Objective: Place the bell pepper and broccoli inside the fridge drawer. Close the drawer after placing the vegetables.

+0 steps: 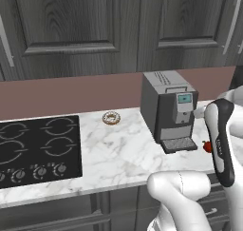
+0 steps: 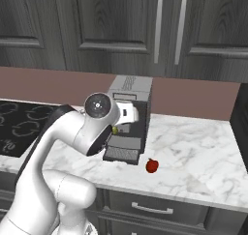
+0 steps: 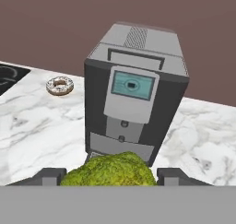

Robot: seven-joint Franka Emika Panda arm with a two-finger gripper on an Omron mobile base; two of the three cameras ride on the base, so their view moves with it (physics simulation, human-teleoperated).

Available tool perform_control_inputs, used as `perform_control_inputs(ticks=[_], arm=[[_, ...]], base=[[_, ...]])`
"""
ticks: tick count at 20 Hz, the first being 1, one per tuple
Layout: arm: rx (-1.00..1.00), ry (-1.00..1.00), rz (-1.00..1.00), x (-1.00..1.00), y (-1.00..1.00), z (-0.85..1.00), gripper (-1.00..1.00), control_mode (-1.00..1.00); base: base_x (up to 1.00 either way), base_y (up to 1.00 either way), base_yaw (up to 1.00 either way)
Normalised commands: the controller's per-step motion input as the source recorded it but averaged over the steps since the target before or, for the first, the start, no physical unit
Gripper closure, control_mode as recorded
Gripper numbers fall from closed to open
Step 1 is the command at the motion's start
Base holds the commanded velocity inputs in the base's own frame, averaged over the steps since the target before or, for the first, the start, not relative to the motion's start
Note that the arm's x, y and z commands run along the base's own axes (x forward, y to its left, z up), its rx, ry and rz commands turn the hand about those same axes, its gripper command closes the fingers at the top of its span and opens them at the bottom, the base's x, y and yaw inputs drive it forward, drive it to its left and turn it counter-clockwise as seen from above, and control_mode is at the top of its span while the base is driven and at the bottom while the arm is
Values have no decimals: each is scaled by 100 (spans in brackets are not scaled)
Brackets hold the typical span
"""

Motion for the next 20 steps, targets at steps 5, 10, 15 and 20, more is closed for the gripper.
perform_control_inputs(ticks=[5, 10, 15, 20], arm=[[0, 0, 0, -22, 23, 25, 100, -100], [0, 0, 0, -17, 37, 25, 100, 100], [0, 0, 0, 0, 0, 0, 100, 100], [0, 0, 0, 0, 0, 0, 100, 100]], base=[[0, 0, 0], [-5, 10, 0], [-42, 30, 0], [-71, 4, -12]])
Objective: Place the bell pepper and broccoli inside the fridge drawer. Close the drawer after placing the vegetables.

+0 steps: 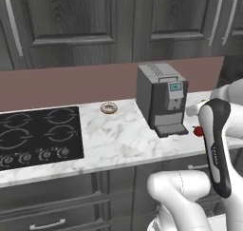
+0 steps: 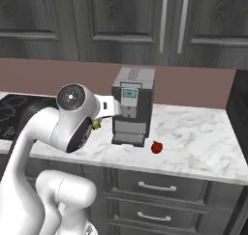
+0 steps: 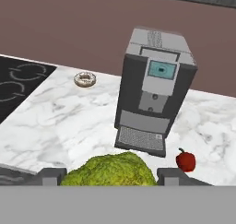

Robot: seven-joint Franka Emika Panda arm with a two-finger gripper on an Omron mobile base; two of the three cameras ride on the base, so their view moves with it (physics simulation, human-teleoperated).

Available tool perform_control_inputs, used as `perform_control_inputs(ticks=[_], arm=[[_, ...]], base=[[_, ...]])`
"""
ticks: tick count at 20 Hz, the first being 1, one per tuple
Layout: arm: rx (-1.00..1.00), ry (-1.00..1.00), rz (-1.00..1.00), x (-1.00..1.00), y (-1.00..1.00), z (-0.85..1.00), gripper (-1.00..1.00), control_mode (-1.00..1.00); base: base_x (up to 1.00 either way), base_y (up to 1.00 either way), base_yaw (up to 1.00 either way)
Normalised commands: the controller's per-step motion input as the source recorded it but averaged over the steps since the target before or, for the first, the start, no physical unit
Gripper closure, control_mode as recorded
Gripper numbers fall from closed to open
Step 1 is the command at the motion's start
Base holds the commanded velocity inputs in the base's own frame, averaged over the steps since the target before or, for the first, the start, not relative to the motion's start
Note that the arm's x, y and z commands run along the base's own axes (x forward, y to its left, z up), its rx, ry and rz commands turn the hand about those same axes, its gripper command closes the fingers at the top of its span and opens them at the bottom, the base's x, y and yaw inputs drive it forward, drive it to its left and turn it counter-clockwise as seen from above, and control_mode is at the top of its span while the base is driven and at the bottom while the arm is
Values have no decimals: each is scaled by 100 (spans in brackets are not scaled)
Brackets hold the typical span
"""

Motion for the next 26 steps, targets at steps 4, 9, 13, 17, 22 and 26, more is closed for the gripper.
perform_control_inputs(ticks=[4, 9, 13, 17, 22, 26], arm=[[0, 0, 0, 0, 0, 0, 100, 100], [0, 0, 0, 0, 0, 0, 100, 100], [0, 0, 0, 0, 0, 0, 100, 100], [0, 0, 0, 0, 0, 0, 100, 100], [0, 0, 0, 0, 0, 0, 100, 100], [0, 0, 0, 0, 0, 0, 100, 100]], base=[[-78, 20, -36], [-64, 29, -58], [-44, 21, -68], [-27, 8, -70], [-28, 29, -65], [-68, 100, 19]])
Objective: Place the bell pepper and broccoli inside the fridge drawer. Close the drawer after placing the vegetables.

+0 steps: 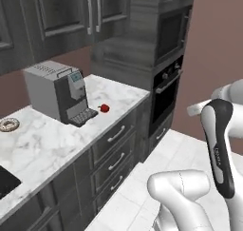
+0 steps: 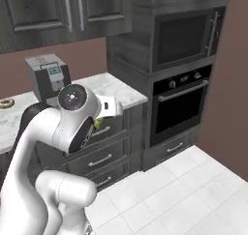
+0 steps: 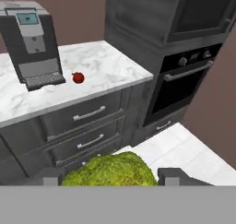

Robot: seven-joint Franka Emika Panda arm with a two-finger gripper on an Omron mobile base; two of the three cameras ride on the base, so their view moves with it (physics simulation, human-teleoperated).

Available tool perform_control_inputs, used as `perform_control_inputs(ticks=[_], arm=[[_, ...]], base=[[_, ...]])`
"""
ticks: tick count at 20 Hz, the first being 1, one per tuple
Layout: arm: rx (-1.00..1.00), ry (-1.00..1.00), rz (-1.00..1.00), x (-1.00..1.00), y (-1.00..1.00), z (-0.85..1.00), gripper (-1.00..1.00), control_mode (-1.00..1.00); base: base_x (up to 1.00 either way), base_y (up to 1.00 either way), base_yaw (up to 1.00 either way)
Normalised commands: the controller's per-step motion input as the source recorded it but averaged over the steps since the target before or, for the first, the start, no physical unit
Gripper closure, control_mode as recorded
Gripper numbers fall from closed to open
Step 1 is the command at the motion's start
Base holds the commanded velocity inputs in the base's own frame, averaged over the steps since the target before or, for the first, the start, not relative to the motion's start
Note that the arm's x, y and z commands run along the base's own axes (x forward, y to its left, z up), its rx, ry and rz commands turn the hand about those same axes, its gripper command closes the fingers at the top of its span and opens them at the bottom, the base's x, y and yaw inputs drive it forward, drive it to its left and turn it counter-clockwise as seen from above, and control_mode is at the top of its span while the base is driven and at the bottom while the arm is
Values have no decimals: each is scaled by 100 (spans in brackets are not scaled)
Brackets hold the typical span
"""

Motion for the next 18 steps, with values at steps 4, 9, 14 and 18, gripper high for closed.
perform_control_inputs(ticks=[4, 9, 14, 18], arm=[[0, 0, 0, 0, 0, 0, 100, 100], [0, 0, 0, 0, 0, 0, 100, 100], [0, 0, 0, 0, 0, 0, 100, 100], [0, 0, 0, 0, 0, 0, 100, 100]], base=[[-31, 100, 56], [-23, 100, 61], [-24, 100, 64], [-28, 100, 65]])
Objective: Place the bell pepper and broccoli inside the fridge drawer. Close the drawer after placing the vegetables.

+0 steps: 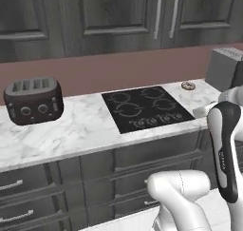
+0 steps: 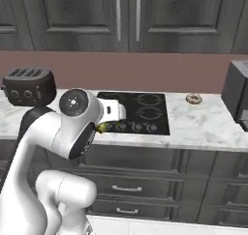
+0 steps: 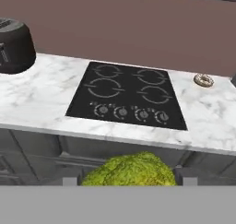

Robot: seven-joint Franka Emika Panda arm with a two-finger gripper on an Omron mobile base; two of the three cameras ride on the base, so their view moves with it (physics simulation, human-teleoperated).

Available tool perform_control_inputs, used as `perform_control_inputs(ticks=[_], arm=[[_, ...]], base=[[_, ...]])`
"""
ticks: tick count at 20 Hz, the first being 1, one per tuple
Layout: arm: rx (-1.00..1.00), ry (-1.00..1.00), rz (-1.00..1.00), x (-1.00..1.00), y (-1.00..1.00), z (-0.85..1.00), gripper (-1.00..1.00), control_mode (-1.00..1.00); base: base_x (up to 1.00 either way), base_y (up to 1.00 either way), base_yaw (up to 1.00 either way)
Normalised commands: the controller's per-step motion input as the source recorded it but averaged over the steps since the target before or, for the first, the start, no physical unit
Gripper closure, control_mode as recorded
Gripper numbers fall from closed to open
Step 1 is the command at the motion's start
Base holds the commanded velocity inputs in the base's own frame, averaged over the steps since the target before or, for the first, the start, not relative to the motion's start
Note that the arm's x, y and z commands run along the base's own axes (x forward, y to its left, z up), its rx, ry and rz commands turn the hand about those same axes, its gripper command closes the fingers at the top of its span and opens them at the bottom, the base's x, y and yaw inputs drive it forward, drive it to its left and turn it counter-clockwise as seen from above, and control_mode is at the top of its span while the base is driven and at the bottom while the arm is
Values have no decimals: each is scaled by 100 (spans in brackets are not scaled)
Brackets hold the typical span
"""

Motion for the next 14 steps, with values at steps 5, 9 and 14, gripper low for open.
perform_control_inputs(ticks=[5, 9, 14], arm=[[0, 0, 0, 0, 0, 0, 100, 100], [0, 0, 0, 0, 0, 0, 100, 100], [0, 0, 0, 0, 0, 0, 100, 100]], base=[[-35, 100, 68], [-34, 100, 69], [-32, 100, 69]])
